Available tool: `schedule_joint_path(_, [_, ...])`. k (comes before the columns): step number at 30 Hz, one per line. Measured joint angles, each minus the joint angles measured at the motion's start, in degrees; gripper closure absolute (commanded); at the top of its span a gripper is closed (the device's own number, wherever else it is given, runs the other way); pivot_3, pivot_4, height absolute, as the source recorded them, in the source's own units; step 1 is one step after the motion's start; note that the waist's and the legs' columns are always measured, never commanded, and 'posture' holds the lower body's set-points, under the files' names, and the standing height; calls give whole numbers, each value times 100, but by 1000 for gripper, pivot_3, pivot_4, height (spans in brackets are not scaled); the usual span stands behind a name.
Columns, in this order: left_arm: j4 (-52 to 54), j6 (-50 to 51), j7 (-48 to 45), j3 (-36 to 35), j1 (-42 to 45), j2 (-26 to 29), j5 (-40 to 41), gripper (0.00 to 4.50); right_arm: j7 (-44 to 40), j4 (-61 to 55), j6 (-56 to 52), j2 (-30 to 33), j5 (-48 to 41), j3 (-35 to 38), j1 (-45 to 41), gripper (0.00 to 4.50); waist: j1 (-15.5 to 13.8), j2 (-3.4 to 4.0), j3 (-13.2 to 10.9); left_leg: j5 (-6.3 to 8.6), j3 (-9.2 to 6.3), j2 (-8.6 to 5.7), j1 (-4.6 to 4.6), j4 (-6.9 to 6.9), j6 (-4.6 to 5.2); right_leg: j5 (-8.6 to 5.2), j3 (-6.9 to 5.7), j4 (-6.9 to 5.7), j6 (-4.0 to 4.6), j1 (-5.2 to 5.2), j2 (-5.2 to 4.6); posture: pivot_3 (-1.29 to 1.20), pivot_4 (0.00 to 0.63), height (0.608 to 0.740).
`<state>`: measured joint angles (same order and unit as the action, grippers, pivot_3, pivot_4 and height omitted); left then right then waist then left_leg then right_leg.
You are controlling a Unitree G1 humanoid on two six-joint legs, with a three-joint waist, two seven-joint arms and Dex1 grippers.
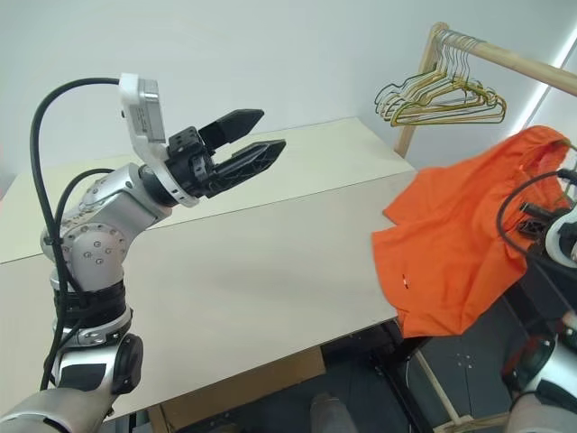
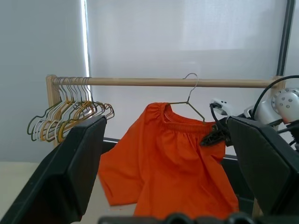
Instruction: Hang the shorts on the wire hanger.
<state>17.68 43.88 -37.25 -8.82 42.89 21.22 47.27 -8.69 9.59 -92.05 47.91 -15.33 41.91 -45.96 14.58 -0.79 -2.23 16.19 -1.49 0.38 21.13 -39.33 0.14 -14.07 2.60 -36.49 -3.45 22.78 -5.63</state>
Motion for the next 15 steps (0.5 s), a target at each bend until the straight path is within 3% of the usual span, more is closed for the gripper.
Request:
schedule_joint_path(12, [7, 0, 30, 11, -10, 66, 8, 47, 1465, 1969, 460, 6, 907, 1087, -1597, 4500, 45, 35, 19, -1, 9, -5, -10, 34, 0, 3, 3, 48, -6, -50, -3, -267, 0, 740])
schedule_joint_path(15, [8, 0, 34, 11, -10, 88, 8, 0, 1660, 2024, 572, -60, 1009, 1104, -1576, 3584, 42, 36, 19, -1, 10, -6, -9, 34, -1, 4, 5, 52, -8, -50, -3, -265, 0, 740])
